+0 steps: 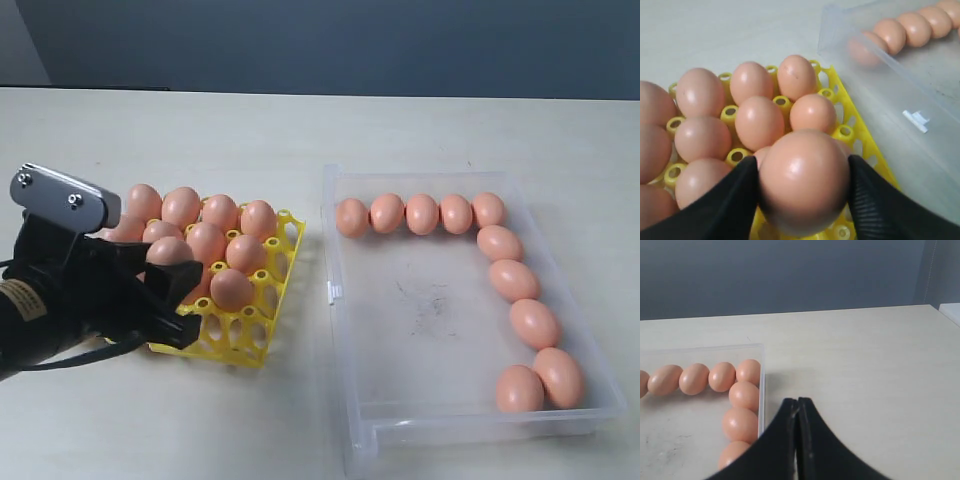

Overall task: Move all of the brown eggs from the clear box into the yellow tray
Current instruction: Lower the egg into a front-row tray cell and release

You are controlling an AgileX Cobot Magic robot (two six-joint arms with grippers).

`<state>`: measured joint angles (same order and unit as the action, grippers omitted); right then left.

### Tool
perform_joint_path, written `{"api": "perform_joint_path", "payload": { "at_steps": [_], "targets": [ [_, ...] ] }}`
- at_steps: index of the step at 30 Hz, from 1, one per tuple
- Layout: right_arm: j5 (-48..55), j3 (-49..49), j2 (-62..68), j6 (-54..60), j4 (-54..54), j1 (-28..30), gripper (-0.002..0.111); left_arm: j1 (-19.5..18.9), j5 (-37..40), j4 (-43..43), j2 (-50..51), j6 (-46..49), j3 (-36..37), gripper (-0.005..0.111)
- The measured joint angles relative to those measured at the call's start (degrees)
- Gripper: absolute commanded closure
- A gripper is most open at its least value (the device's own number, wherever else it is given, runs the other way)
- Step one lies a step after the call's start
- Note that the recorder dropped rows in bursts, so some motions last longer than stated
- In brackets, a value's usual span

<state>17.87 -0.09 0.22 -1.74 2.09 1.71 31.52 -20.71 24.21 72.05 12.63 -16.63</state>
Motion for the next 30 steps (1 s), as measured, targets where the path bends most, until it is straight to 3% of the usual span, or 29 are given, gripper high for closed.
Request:
{"api": "perform_joint_path", "payload": {
  "at_steps": [7, 17, 21, 26, 30],
  "targets": [
    [0.0, 0.0, 0.0, 0.0, 0.0, 0.0, 0.109, 0.0, 0.03, 0.41, 7.13, 0.0, 0.28, 0.106],
    [0.0, 0.0, 0.0, 0.0, 0.0, 0.0, 0.109, 0.0, -2.57, 1.87, 7.87, 0.0, 0.28, 0.105],
    [0.0, 0.0, 0.0, 0.0, 0.0, 0.0, 0.109, 0.0, -2.67, 1.87, 7.87, 0.12, 0.28, 0.09],
    [0.0, 0.0, 0.0, 0.0, 0.0, 0.0, 0.109, 0.0, -2.1, 2.15, 7.87, 0.32, 0.28, 0.058],
    [0.0, 0.0, 0.0, 0.0, 0.0, 0.0, 0.109, 0.0, -2.1, 4.02, 7.87, 0.46, 0.28, 0.051]
  ]
}}
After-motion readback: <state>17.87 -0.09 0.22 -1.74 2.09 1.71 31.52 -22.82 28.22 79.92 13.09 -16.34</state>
